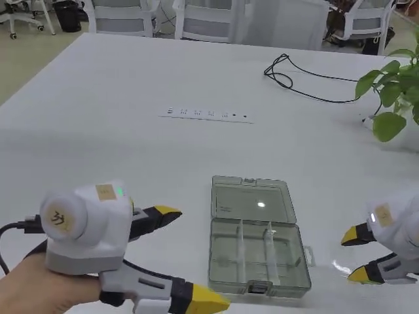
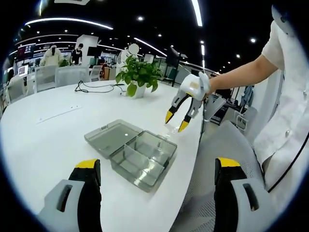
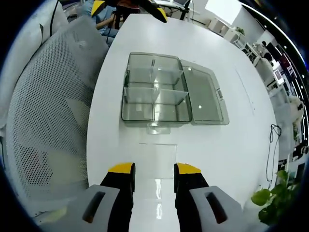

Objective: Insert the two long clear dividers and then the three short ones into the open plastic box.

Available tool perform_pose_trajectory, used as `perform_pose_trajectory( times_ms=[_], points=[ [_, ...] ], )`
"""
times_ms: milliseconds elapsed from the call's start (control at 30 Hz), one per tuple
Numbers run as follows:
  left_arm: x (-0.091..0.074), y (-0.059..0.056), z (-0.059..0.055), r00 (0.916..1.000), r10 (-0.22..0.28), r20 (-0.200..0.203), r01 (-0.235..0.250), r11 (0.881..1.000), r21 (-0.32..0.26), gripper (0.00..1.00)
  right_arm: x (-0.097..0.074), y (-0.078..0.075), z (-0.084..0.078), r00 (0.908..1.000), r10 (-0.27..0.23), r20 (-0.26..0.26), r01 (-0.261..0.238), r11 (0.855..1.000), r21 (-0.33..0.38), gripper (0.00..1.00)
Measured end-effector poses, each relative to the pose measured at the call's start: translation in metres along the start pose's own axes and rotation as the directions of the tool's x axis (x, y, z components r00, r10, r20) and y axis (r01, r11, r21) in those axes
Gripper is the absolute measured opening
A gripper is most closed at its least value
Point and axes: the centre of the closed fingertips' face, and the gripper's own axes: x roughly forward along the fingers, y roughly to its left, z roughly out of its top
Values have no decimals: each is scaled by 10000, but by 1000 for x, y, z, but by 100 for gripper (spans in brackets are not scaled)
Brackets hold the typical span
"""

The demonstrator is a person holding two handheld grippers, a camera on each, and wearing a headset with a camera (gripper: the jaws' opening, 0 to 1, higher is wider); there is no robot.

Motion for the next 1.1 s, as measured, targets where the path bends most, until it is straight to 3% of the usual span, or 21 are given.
perform_pose_trajectory(
  times_ms=[400,767,867,967,1033,1100],
  points=[
    [11,-6,16,9991,-271,331,281,9992,-287,100,-36,-2,41,9956,-839,411,862,9945,-596,33],
    [20,-13,36,9938,-414,1035,553,9893,-1351,99,-57,-3,75,9868,-1436,746,1503,9841,-949,33],
    [22,-15,40,9918,-455,1196,666,9816,-1788,95,-61,-3,82,9848,-1540,807,1615,9820,-975,33],
    [25,-19,48,9862,-534,1569,926,9627,-2542,92,-66,-1,90,9823,-1657,874,1743,9795,-1013,33],
    [26,-21,51,9838,-551,1709,1007,9572,-2715,89,-68,0,94,9813,-1698,909,1785,9790,-982,33],
    [28,-23,54,9810,-639,1833,1189,9441,-3074,85,-70,2,97,9802,-1750,927,1839,9780,-981,33]
  ],
)
